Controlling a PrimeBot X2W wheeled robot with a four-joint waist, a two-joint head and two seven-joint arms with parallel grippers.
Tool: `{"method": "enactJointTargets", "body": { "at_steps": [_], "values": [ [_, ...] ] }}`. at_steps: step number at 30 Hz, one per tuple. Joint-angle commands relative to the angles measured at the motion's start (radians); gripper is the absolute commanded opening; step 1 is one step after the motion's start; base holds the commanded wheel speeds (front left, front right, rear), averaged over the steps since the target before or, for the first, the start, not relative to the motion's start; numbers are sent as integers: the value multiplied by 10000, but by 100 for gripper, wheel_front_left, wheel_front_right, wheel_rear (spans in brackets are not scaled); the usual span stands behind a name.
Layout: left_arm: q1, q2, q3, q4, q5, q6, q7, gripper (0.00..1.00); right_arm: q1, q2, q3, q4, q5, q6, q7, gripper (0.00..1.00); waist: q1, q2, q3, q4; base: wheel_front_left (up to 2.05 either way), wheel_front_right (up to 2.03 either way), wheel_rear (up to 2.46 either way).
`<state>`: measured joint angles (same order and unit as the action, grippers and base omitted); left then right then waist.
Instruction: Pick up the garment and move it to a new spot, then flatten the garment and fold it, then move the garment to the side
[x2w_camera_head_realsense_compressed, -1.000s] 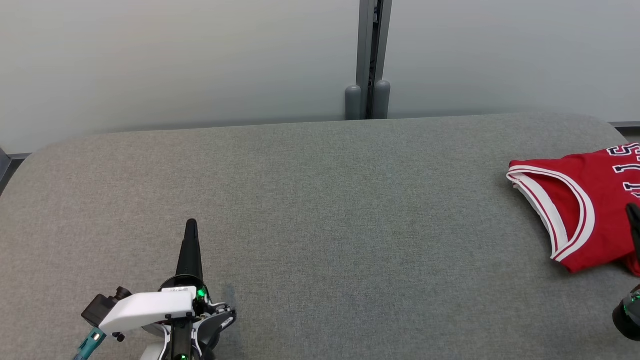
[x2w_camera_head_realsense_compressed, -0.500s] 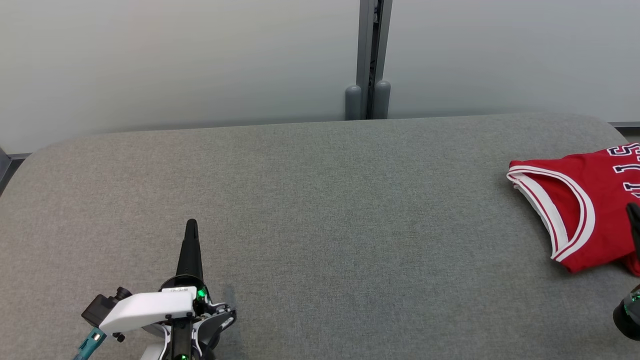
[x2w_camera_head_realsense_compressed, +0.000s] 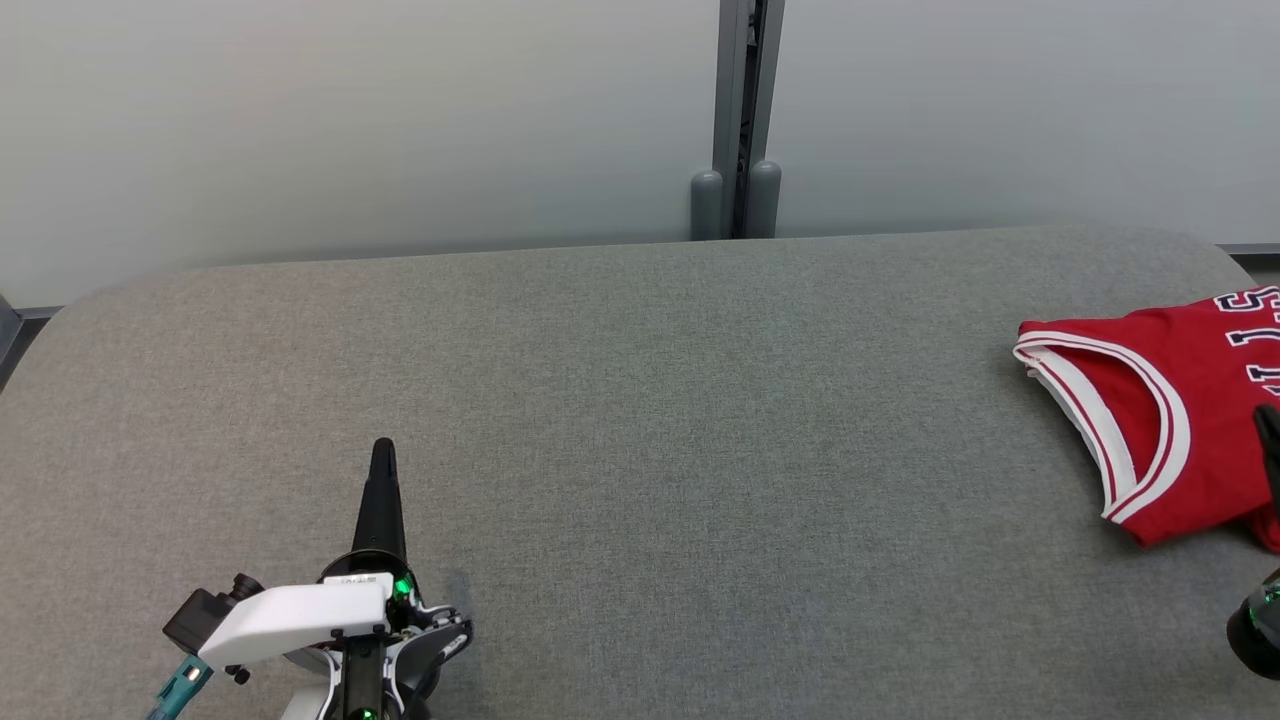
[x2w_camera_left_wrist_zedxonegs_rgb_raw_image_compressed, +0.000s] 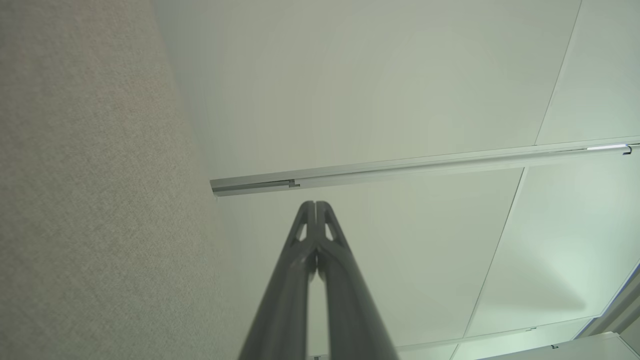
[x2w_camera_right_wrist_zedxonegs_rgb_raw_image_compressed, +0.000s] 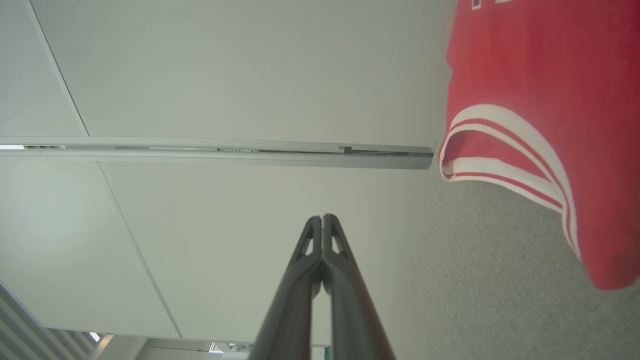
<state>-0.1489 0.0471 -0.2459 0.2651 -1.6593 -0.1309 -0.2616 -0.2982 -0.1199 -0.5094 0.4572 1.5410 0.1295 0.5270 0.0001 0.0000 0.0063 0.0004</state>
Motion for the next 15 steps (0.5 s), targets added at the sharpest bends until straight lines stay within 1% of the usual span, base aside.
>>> {"method": "enactJointTargets", "body": {
  "at_steps": [1,15],
  "values": [
    [-75,21,5,-6,-28,-35,-12,0,8,-61,6,-13,53,23,-33,0,-1,0,0,0,0,0,0],
    [-75,21,7,-7,-28,-35,-12,0,24,-76,43,-12,82,21,-47,0,-1,0,0,0,0,0,0]
  ]
}}
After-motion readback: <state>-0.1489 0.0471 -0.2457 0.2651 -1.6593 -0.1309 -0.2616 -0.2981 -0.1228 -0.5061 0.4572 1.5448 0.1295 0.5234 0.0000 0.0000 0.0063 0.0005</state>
